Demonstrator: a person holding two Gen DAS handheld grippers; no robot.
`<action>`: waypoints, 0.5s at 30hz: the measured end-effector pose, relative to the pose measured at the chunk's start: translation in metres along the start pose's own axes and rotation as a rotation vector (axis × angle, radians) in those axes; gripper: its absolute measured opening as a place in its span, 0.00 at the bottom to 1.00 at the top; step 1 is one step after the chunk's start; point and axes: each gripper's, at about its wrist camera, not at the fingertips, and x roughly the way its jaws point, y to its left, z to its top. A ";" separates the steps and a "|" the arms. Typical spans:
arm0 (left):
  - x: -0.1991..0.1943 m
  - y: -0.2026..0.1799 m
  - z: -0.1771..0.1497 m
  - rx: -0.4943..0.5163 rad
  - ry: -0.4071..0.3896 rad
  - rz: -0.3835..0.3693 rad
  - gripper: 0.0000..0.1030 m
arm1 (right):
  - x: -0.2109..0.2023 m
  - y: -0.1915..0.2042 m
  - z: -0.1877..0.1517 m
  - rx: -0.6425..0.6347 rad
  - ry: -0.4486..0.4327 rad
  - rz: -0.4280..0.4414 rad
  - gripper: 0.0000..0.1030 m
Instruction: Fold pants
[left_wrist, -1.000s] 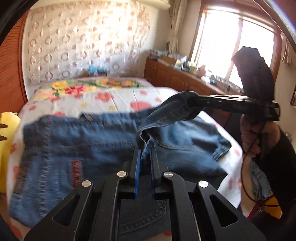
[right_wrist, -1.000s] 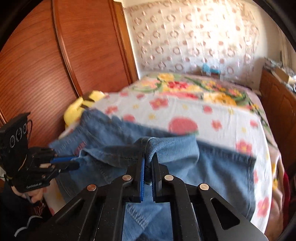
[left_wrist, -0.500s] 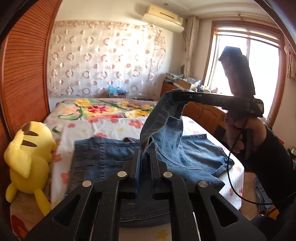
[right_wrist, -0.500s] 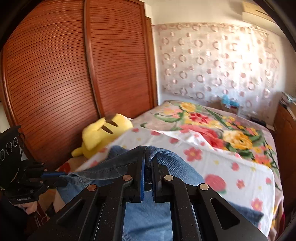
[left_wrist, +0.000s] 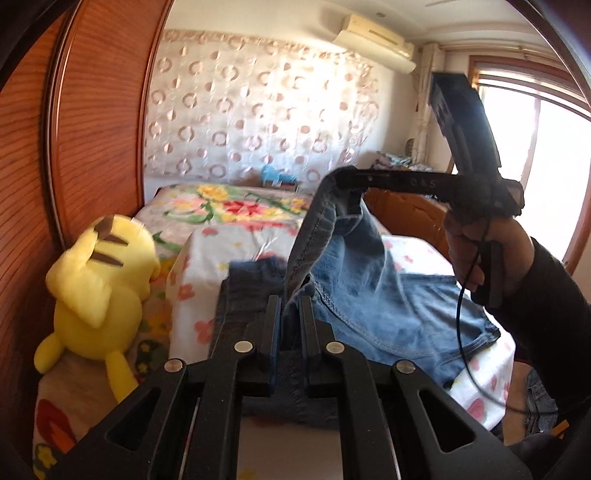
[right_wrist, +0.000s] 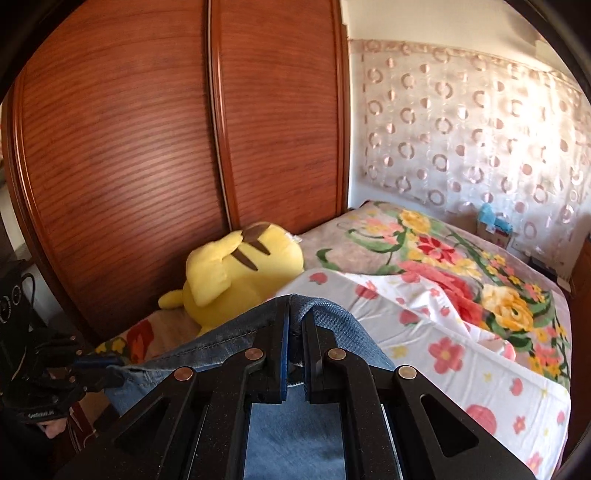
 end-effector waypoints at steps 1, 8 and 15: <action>0.003 0.003 -0.004 -0.004 0.015 0.006 0.10 | 0.007 0.002 0.002 -0.004 0.014 0.001 0.05; 0.028 0.016 -0.028 -0.027 0.103 0.050 0.10 | 0.065 0.004 0.002 0.001 0.127 0.005 0.05; 0.039 0.023 -0.038 -0.049 0.147 0.070 0.25 | 0.079 -0.001 0.012 0.025 0.154 -0.043 0.54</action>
